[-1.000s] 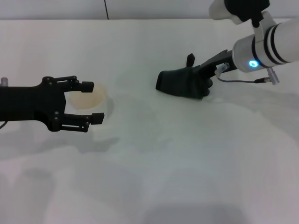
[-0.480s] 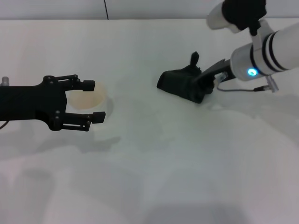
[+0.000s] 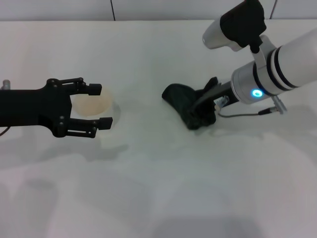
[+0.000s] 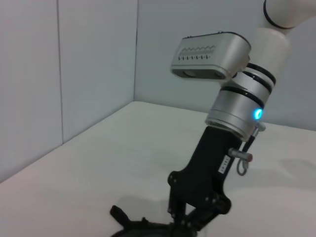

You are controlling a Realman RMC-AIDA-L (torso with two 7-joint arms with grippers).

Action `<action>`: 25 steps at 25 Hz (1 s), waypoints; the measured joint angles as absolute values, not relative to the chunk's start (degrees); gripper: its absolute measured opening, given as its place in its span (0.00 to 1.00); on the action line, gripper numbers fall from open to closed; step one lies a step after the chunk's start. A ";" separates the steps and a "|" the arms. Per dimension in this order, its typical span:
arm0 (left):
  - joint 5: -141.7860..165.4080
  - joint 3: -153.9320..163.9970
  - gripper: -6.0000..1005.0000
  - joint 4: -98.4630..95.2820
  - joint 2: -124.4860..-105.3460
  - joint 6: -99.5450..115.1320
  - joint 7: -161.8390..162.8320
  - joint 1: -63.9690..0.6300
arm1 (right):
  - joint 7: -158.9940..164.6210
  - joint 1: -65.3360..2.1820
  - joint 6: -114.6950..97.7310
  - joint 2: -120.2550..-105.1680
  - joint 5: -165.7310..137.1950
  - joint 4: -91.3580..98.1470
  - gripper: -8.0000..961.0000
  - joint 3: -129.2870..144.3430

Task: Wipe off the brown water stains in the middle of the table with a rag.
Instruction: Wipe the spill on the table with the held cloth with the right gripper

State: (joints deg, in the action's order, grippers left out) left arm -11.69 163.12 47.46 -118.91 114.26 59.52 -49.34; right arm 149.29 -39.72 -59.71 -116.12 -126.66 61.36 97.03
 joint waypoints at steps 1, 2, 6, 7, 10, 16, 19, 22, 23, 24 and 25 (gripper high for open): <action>-11.69 163.12 0.88 47.46 -118.91 114.26 59.52 -49.35 | 149.29 -39.72 -59.71 -116.12 -126.66 61.36 0.12 97.03; -11.69 163.12 0.88 47.46 -118.89 114.26 59.52 -49.36 | 149.31 -39.67 -60.47 -116.11 -126.48 61.65 0.12 97.03; -11.73 163.12 0.88 47.46 -118.83 114.26 59.44 -49.44 | 149.39 -37.89 -63.93 -115.99 -125.61 64.33 0.13 97.04; -11.73 163.12 0.88 47.46 -118.83 114.26 59.44 -49.44 | 149.39 -37.89 -63.93 -115.99 -125.61 64.33 0.13 97.04; -12.11 163.12 0.88 47.45 -118.82 114.26 59.41 -49.40 | 149.41 -35.84 -65.24 -115.99 -125.58 66.78 0.13 97.03; -12.29 163.12 0.88 47.46 -118.78 114.26 59.41 -49.48 | 149.47 -33.94 -67.84 -115.96 -125.58 69.12 0.13 96.92; -12.31 163.12 0.88 47.46 -118.75 114.26 59.41 -49.50 | 149.53 -33.90 -69.39 -115.95 -125.58 69.20 0.13 96.96; -12.35 163.12 0.88 47.55 -118.73 114.26 59.41 -49.52 | 149.57 -33.78 -70.55 -115.93 -125.59 69.52 0.13 96.97; -12.38 163.12 0.88 47.63 -118.74 114.26 59.41 -49.53 | 149.58 -33.73 -70.96 -115.93 -125.59 69.82 0.13 96.95; -12.38 163.12 0.88 47.63 -118.74 114.26 59.41 -49.53 | 149.59 -33.68 -71.32 -115.92 -125.60 70.18 0.14 96.90; -12.40 163.12 0.88 47.65 -118.74 114.26 59.41 -49.50 | 149.59 -33.64 -71.50 -115.92 -125.60 70.45 0.14 96.82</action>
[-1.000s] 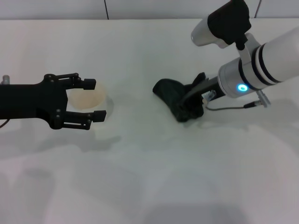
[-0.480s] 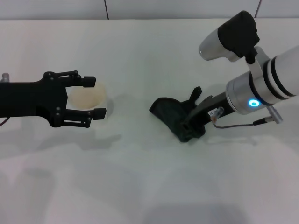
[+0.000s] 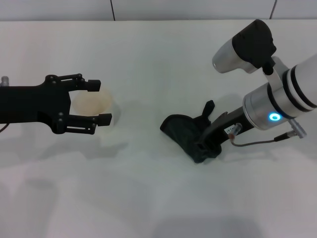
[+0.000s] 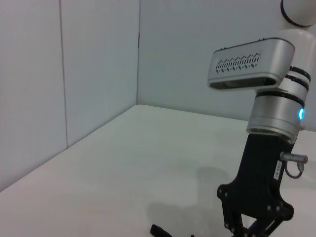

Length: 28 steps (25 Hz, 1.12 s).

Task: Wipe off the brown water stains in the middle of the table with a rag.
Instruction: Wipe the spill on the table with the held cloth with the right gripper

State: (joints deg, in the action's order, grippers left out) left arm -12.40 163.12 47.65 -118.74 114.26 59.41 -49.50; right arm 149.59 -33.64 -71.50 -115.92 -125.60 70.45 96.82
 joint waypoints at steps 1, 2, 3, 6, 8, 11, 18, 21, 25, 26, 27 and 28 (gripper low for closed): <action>-12.41 163.12 0.88 47.68 -118.74 114.26 59.41 -49.45 | 149.59 -33.58 -71.50 -115.91 -125.60 70.71 0.14 96.67; -12.42 163.12 0.88 47.69 -118.74 114.25 59.41 -49.38 | 149.59 -33.42 -71.41 -115.89 -125.60 70.95 0.14 96.48; -12.44 163.12 0.88 47.76 -118.71 114.23 59.41 -49.29 | 149.59 -33.23 -71.18 -115.83 -125.60 71.14 0.14 96.13; -12.48 163.12 0.88 47.82 -118.71 114.19 59.41 -49.22 | 149.59 -32.45 -69.96 -115.66 -125.90 71.41 0.14 94.10; -12.49 163.12 0.88 47.82 -118.71 114.17 59.41 -49.18 | 149.47 -32.11 -69.53 -115.62 -125.90 71.43 0.14 92.98; -12.49 163.12 0.88 47.81 -118.71 114.16 59.41 -49.19 | 149.10 -31.94 -69.48 -115.61 -125.92 71.89 0.14 92.86; -12.56 163.14 0.88 47.67 -118.74 114.08 59.41 -49.56 | 149.03 -32.94 -69.68 -115.88 -125.69 72.14 0.15 94.82; -12.90 163.20 0.88 47.74 -118.74 114.07 59.41 -49.63 | 149.20 -33.48 -69.69 -116.00 -125.31 72.37 0.15 95.55; -13.03 163.22 0.88 47.65 -118.74 114.07 59.41 -49.65 | 149.21 -33.63 -69.65 -115.98 -124.31 72.63 0.15 96.05; -13.05 163.21 0.88 47.64 -118.74 114.07 59.41 -49.66 | 149.22 -33.73 -69.65 -115.97 -124.24 72.66 0.15 96.16; -13.06 163.22 0.88 47.64 -118.74 114.07 59.41 -49.66 | 149.22 -33.97 -69.67 -115.99 -124.08 72.66 0.15 96.43; -13.06 163.22 0.88 47.62 -118.74 114.07 59.41 -49.70 | 149.22 -34.23 -69.69 -115.98 -123.78 72.64 0.15 96.72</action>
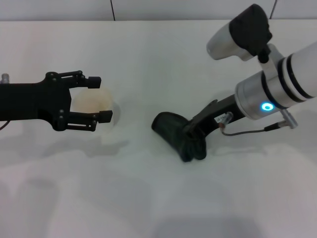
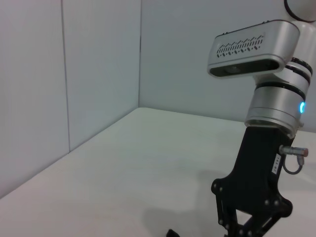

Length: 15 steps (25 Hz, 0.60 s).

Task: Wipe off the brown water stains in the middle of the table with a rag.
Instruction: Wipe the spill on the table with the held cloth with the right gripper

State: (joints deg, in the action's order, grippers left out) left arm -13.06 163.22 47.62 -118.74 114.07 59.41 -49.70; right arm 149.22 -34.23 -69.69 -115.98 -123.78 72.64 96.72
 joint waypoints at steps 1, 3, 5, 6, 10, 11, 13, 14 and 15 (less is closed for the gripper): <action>-13.08 163.21 0.88 47.60 -118.74 114.07 59.41 -49.76 | 149.24 -34.58 -69.71 -115.96 -123.39 72.54 0.15 97.13; -13.14 163.21 0.88 47.59 -118.74 114.07 59.41 -49.82 | 149.26 -35.04 -69.69 -115.94 -122.93 72.30 0.15 97.55; -13.18 163.22 0.88 47.60 -118.74 114.07 59.41 -49.85 | 149.29 -35.35 -69.36 -115.95 -122.83 72.09 0.15 97.67; -13.18 163.22 0.88 47.57 -118.74 114.07 59.41 -49.88 | 149.29 -35.43 -68.97 -115.97 -122.82 71.97 0.15 97.69; -13.26 163.21 0.88 47.44 -118.74 114.08 59.41 -49.93 | 149.37 -35.83 -66.16 -115.87 -123.11 70.39 0.16 96.90; -13.27 163.22 0.88 47.44 -118.74 114.08 59.41 -49.93 | 149.37 -35.83 -66.16 -115.87 -123.11 70.39 0.16 96.90; -13.27 163.22 0.88 47.44 -118.78 114.08 59.41 -49.90 | 149.36 -35.89 -63.64 -115.66 -123.28 68.83 0.16 96.28; -13.27 163.22 0.88 47.44 -118.79 114.08 59.41 -49.86 | 149.36 -35.89 -63.27 -115.63 -123.32 68.62 0.16 96.14; -13.27 163.22 0.88 47.44 -118.79 114.08 59.41 -49.86 | 149.33 -35.90 -62.76 -115.58 -123.43 68.29 0.16 95.87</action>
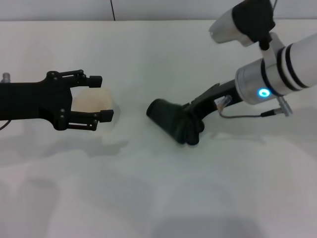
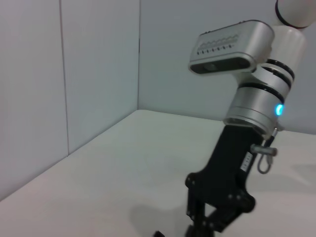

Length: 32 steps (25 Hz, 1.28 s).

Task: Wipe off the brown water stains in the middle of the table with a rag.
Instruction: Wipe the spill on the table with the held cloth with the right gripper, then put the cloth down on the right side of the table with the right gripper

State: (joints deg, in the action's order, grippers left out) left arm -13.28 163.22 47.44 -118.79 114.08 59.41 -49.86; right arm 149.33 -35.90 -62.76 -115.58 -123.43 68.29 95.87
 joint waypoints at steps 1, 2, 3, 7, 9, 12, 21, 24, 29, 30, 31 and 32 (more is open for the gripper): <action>-13.27 163.21 0.88 47.46 -118.80 114.08 59.41 -49.80 | 149.33 -35.90 -62.76 -115.58 -123.43 68.29 0.16 95.87; -13.27 163.22 0.88 47.46 -118.81 114.08 59.41 -49.80 | 149.26 -35.90 -62.04 -115.53 -123.62 67.80 0.16 95.35; -13.27 163.22 0.88 47.46 -118.81 114.08 59.41 -49.79 | 149.18 -35.83 -60.89 -115.53 -123.96 66.91 0.16 94.61; -13.27 163.22 0.88 47.48 -118.83 114.08 59.41 -49.67 | 149.03 -35.48 -57.18 -115.55 -124.55 64.43 0.16 94.10; -13.28 163.22 0.88 47.53 -118.83 114.08 59.41 -49.58 | 149.03 -35.41 -55.72 -115.52 -124.84 63.58 0.16 94.04; -13.27 163.22 0.88 47.55 -118.83 114.07 59.41 -49.50 | 149.04 -34.95 -53.40 -115.49 -125.06 62.90 0.17 93.92; -13.27 163.21 0.88 47.56 -118.77 113.95 59.38 -49.48 | 149.03 -33.75 -49.43 -115.49 -125.08 62.09 0.17 91.78; -13.27 163.21 0.88 47.51 -118.75 113.87 59.34 -49.48 | 148.95 -33.54 -48.88 -115.46 -125.07 61.10 0.17 89.71; -13.27 163.21 0.88 47.46 -118.74 113.81 59.15 -49.31 | 148.84 -31.44 -49.02 -115.33 -126.08 61.13 0.17 86.32; -13.27 163.21 0.88 47.47 -118.74 113.78 59.11 -49.17 | 148.83 -30.96 -49.24 -115.30 -126.25 61.47 0.18 85.87; -13.27 163.21 0.88 47.56 -118.73 113.76 59.10 -49.09 | 148.83 -30.20 -49.63 -115.24 -126.37 61.93 0.18 85.36; -13.27 163.21 0.88 47.67 -118.73 113.74 59.10 -48.99 | 148.82 -29.75 -49.93 -115.20 -126.39 62.31 0.18 85.12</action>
